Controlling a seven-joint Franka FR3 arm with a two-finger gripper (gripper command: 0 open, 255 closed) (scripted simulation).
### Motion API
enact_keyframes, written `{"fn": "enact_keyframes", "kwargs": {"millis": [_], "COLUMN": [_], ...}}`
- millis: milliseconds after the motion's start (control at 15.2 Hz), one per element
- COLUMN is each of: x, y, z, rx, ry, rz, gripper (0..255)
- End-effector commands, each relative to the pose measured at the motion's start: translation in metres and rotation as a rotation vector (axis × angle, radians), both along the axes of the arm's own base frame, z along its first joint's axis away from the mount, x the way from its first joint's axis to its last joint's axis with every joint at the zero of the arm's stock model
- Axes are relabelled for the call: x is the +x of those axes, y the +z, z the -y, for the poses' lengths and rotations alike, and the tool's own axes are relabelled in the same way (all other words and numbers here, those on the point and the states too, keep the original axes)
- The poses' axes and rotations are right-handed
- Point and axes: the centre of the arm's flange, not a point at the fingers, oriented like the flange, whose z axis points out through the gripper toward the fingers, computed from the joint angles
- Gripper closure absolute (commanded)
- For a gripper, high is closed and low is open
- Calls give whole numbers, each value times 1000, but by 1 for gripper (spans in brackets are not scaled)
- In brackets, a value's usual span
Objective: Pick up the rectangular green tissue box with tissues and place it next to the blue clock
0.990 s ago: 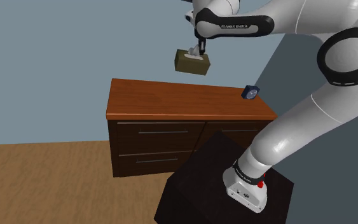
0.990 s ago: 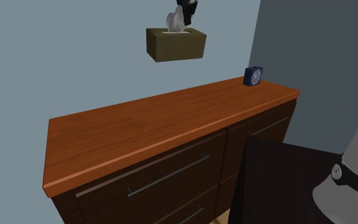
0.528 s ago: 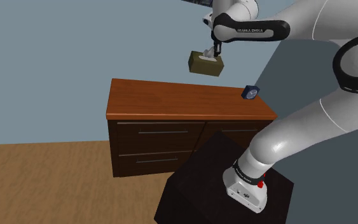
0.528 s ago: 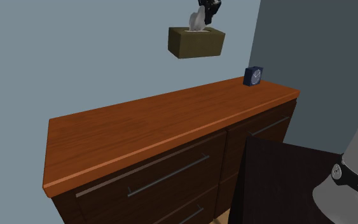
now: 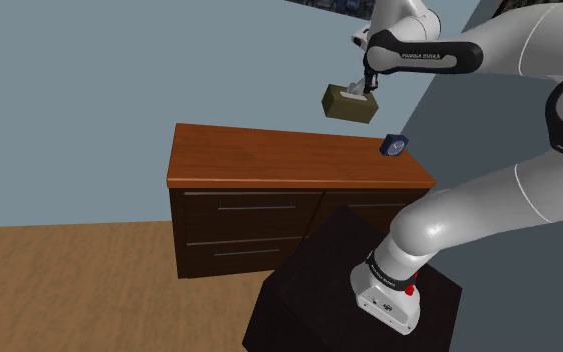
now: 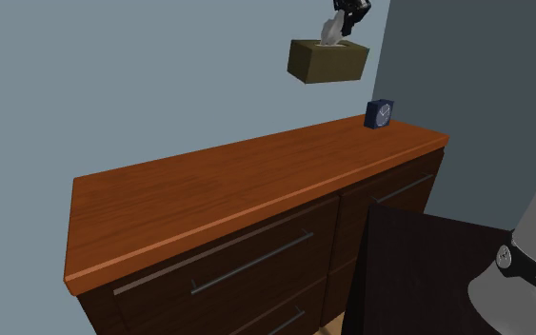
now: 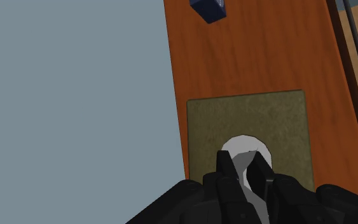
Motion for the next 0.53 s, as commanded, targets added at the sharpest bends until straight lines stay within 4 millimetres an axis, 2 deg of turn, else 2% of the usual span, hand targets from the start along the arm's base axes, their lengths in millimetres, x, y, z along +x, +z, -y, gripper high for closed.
{"fn": "enact_keyframes", "kwargs": {"millis": [0, 462], "x": [-17, -77], "y": [-1, 0], "z": [19, 90], "rx": [0, 0], "ry": [2, 2], "rz": [-1, -1], "gripper": [255, 255]}}
